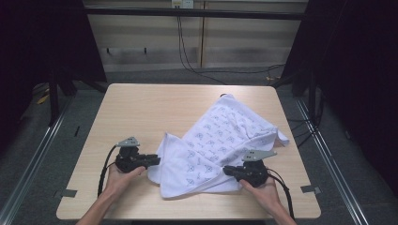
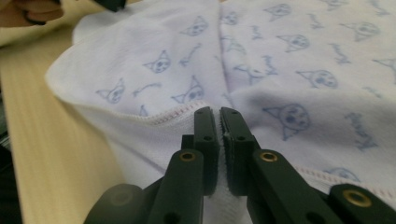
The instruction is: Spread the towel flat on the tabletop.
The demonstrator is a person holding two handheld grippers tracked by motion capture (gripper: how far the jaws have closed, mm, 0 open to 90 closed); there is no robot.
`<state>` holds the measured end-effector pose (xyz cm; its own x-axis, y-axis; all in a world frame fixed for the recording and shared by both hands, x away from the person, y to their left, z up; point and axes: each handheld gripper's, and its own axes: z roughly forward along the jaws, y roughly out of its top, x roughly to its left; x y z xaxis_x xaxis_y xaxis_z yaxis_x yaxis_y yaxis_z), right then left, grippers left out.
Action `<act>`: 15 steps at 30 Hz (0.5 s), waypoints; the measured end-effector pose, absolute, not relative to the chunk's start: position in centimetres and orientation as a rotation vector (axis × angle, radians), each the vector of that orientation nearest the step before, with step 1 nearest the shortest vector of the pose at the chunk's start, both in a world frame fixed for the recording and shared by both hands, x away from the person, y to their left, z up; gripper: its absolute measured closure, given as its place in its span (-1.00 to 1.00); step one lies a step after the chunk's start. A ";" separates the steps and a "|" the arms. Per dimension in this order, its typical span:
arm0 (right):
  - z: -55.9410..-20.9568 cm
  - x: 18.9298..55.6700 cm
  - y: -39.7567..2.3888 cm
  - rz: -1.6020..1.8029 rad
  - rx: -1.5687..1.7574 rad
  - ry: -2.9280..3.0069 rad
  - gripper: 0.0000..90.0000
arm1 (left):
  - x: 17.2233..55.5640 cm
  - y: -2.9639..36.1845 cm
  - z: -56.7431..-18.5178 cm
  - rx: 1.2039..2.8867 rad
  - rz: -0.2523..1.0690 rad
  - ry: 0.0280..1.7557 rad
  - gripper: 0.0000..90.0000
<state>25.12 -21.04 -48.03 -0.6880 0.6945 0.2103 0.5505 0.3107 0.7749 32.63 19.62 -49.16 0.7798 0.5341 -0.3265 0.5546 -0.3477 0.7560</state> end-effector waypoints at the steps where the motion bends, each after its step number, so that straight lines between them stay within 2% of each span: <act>1: -48.2 25.4 -21.4 1.306 1.163 2.402 0.91 | 32.4 19.0 -49.0 2.045 -0.033 0.786 0.61; 8: -49.1 27.4 -23.7 1.189 1.248 2.334 0.86 | 32.2 16.7 -49.6 2.144 -0.033 0.735 0.72; 13: -48.6 27.1 -24.5 1.228 1.275 2.317 0.42 | 31.9 16.7 -50.2 2.192 -0.043 0.733 0.89; 15: -47.9 26.5 -23.9 1.259 1.239 2.312 0.32 | 31.7 16.7 -50.2 2.189 -0.036 0.733 0.91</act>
